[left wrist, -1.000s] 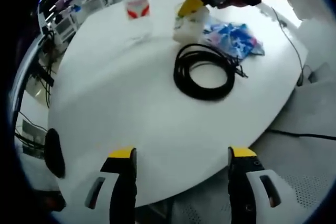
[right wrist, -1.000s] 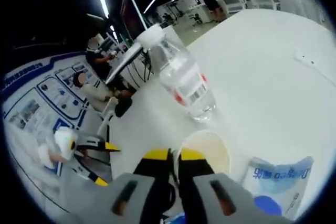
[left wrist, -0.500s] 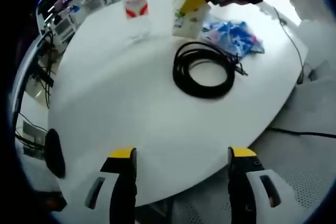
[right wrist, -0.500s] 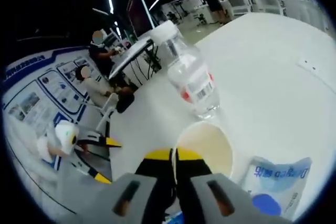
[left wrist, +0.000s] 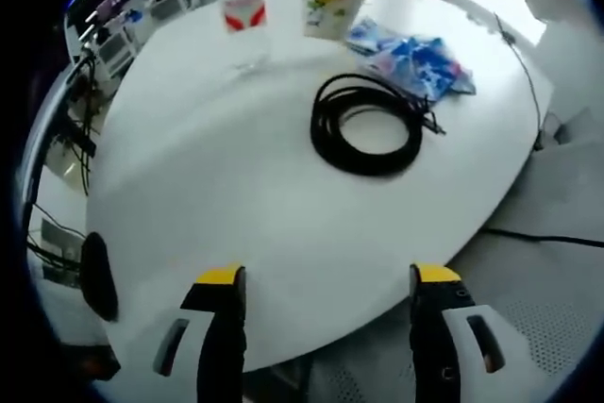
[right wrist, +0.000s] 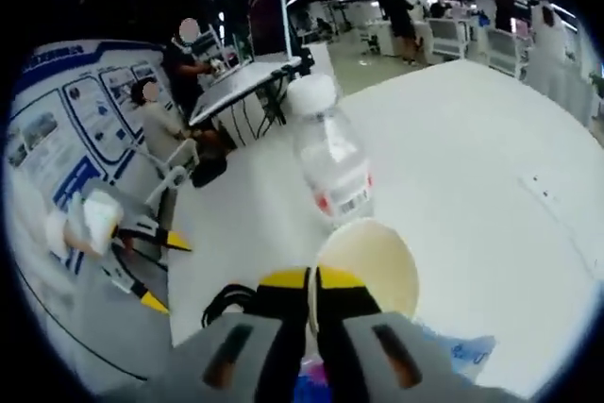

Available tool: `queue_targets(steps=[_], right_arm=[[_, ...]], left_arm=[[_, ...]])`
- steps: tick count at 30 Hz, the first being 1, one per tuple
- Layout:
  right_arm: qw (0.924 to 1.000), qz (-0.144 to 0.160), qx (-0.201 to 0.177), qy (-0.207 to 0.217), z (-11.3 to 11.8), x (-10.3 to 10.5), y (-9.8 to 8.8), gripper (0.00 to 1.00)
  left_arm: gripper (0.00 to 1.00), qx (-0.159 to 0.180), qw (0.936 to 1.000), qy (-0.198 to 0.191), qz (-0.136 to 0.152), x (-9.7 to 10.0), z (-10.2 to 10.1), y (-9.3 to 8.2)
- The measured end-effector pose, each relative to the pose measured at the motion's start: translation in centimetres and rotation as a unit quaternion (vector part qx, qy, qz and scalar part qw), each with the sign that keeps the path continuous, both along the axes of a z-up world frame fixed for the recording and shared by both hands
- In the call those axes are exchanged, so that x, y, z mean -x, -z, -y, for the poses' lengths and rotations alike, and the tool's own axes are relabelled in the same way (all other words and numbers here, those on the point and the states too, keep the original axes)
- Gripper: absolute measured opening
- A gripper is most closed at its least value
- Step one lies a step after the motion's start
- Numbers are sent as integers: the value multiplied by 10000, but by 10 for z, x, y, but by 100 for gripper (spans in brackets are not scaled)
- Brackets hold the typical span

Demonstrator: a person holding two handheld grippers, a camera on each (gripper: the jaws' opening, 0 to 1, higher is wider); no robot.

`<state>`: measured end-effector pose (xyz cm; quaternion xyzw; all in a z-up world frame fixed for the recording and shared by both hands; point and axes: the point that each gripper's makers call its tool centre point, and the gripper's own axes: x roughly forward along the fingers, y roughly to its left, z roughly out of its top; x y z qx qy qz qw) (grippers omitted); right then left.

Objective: Arrange the tabletop items into an orderly group along one side of the table until the central work area is clear of visible clutter.

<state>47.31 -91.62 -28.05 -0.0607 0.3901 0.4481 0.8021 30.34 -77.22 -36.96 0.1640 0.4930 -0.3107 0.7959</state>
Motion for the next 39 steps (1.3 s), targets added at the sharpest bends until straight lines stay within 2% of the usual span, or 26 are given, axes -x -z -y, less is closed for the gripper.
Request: queue_targets(steps=[5,8,13,18,27,30,36,39], right_arm=[[9981,222,429,-385,0,-13,5,0],[9935,530,777,-639,1,-24,6,0],[9920,557,877,-715,2,-35,10,0],[9848,741,1237,-973,6,-40,18,0],[9799,842,1430,-1110,3,-46,29,0],[9768,992,1478,-1191,4,-51,33,0],[9717,1034,1572,-1426,-1,-43,41,0],[9715,1017,1557,-1469,0,-47,44,0]], left_arm=[[66,0,10000,6,16,0,0,0],[66,-20,10000,19,30,0,1,0],[66,-30,10000,15,56,-1,1,-1],[66,-17,10000,-8,81,-3,0,-1],[65,-27,10000,1,91,-3,-1,-1],[65,-29,10000,-3,80,-4,-1,0],[65,-30,10000,-23,84,-5,-1,0],[65,-34,10000,-10,86,-5,-1,0]])
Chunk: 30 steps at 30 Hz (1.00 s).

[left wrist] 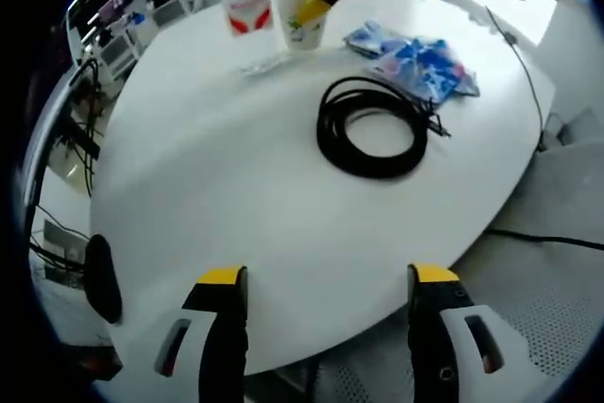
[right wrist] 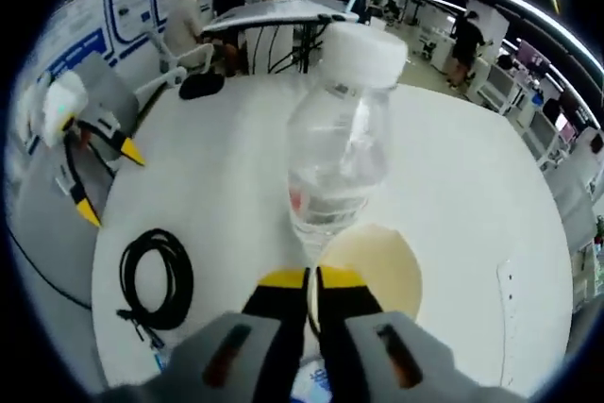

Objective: Arrange the tabletop items into an orderly group along one side of the table until the central work area is clear of visible clutter.

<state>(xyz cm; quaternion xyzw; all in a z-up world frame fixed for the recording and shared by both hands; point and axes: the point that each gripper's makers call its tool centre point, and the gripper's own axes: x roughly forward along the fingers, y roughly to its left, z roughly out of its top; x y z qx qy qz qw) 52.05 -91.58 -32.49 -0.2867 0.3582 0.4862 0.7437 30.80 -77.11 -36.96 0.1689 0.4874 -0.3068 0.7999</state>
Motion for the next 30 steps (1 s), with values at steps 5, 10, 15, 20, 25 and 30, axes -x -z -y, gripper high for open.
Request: queue_targets(steps=[5,10,15,20,25,30], right_arm=[[9999,32,82,-136,-1,1,5,0],[9998,47,58,-210,-2,0,6,0],[9997,14,80,-249,-2,3,7,0],[9994,76,103,-316,-3,4,6,0],[9994,91,123,-301,-2,3,7,0],[9999,42,106,-101,-1,1,6,4]], left_arm=[[65,-2,10000,-18,5,-1,-1,0],[65,21,10000,-64,-1,-1,-1,-1],[65,5,10000,-53,-4,-1,-1,-1],[65,-3,10000,-54,-5,-1,-1,-1],[65,4,10000,-89,7,-1,-3,-1],[65,-16,10000,-88,-12,0,-3,-1]])
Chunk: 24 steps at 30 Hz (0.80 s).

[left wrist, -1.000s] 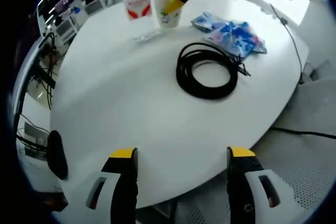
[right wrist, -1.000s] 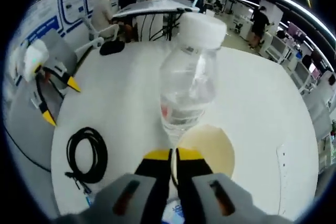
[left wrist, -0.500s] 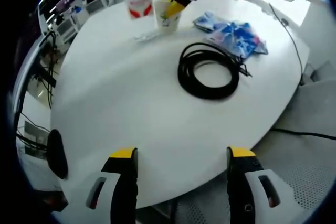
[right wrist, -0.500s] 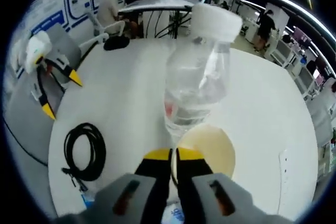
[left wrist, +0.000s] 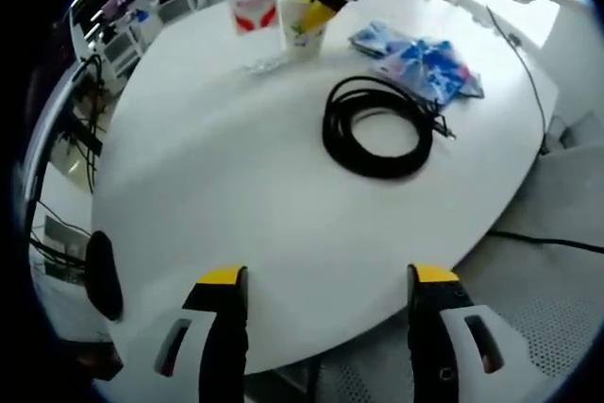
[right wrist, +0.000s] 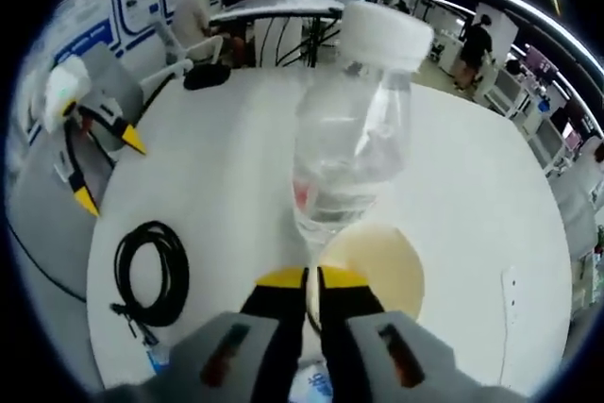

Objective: Arrange the tabletop items into an orderly group along one side of the table until the central work area is clear of visible clutter.

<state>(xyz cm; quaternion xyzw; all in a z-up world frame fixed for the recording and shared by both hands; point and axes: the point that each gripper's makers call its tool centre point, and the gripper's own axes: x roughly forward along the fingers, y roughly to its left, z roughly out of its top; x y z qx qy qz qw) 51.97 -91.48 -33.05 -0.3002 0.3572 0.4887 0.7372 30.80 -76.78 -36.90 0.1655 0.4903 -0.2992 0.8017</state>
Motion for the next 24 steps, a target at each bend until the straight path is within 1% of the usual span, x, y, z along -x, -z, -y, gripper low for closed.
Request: queue_targets(steps=[3,7,16,18,21,24], right_arm=[[9999,2,-138,37,-3,-1,-4,7],[9999,40,-129,30,-2,-3,-4,8],[9995,95,-283,91,-1,-2,-10,13],[9994,115,-297,120,-1,-1,-12,15],[9993,112,-295,192,1,2,-14,21],[9987,198,-447,149,0,4,-19,22]], left_arm=[[64,0,10000,4,-5,0,0,0],[64,-4,10000,12,-11,0,0,0],[65,2,10000,8,4,-1,1,0],[66,-7,10000,-13,77,-3,0,-1],[66,-1,10000,-48,74,-3,-1,-1],[67,-19,9999,-25,101,-4,-1,-1]])
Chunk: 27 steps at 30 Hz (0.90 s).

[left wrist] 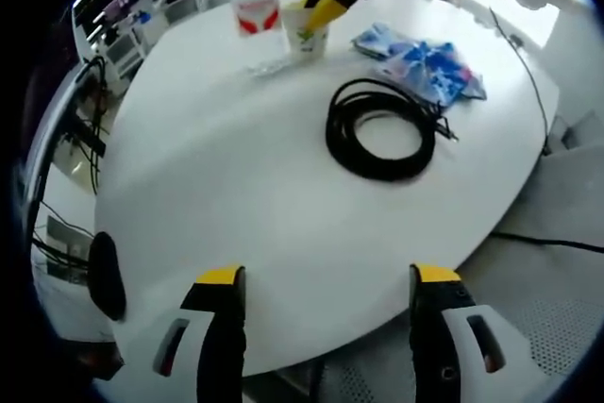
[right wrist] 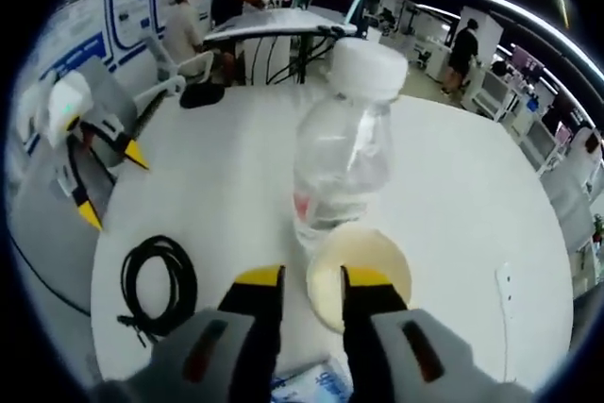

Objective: Arrange the tabletop items into an orderly group along one side of the table until the central work area is clear of visible clutter.

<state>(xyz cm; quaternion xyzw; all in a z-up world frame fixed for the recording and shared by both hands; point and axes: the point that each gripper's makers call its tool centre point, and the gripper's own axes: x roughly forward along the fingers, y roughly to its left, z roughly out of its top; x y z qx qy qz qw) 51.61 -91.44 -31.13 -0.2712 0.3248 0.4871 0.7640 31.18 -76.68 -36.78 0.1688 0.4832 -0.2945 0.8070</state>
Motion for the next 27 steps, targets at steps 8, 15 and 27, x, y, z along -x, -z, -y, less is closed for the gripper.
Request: queue_targets(steps=[8,15,27], right_arm=[[9997,155,-190,-71,-2,8,-9,31],[9995,244,-103,-143,1,10,-13,34],[9995,287,-64,-126,8,22,-20,34]], left_arm=[[66,-32,10000,54,-18,2,1,1],[67,-57,9999,91,-37,3,1,1],[67,-80,9999,121,-39,3,1,2]])
